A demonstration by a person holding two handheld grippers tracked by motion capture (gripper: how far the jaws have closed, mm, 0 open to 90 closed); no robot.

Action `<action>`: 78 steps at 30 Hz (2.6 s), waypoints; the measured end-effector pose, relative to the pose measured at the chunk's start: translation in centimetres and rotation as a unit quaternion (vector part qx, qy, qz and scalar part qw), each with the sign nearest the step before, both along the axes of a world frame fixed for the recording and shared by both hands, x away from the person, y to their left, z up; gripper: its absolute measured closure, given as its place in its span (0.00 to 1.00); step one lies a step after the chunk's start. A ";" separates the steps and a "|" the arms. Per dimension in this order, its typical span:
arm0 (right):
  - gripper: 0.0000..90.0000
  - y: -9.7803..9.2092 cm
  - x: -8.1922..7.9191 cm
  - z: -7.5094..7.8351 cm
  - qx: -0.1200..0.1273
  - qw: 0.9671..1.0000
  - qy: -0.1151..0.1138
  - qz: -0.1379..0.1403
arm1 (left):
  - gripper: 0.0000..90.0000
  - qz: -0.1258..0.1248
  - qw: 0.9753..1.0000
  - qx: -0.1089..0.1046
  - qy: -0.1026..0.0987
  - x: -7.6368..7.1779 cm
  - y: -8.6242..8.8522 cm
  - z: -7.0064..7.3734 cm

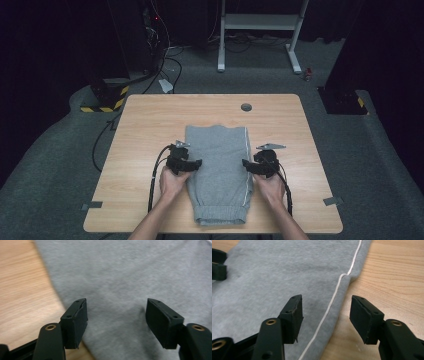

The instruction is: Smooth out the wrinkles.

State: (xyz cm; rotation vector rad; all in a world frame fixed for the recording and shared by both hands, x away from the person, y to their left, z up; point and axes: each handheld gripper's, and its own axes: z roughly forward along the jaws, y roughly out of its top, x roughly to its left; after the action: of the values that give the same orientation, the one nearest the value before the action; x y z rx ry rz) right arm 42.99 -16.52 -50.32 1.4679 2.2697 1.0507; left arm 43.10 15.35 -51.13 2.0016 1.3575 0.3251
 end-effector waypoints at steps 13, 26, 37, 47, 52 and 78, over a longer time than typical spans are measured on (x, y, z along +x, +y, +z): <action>0.49 1.7 2.6 -0.3 -0.032 0.999 -0.004 -0.036 | 0.31 0.025 0.998 0.064 0.001 2.0 -0.5 0.1; 0.42 3.6 4.1 -0.8 -0.061 0.998 0.003 0.006 | 0.29 0.007 0.997 0.074 -0.023 2.7 -1.7 -0.3; 0.58 4.1 4.0 -0.9 -0.069 0.997 -0.013 0.023 | 0.57 -0.018 0.997 0.061 -0.042 2.4 -2.1 -0.3; 0.81 3.8 4.6 -0.4 -0.037 0.998 0.033 0.050 | 0.78 -0.031 0.997 0.053 -0.040 2.7 -2.4 -0.2; 0.84 3.6 4.8 -0.4 -0.028 0.998 0.042 0.046 | 0.88 -0.038 0.998 0.038 -0.021 2.9 -2.3 -0.1; 0.88 2.0 3.4 3.9 0.007 0.998 -0.001 0.069 | 0.92 -0.068 0.996 -0.046 -0.018 2.5 0.1 4.5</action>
State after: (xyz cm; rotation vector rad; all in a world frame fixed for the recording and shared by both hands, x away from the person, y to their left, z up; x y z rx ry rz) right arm 46.39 -14.49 -46.42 1.3307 2.3946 1.1083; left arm 45.60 15.46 -46.64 1.9913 1.1856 0.2304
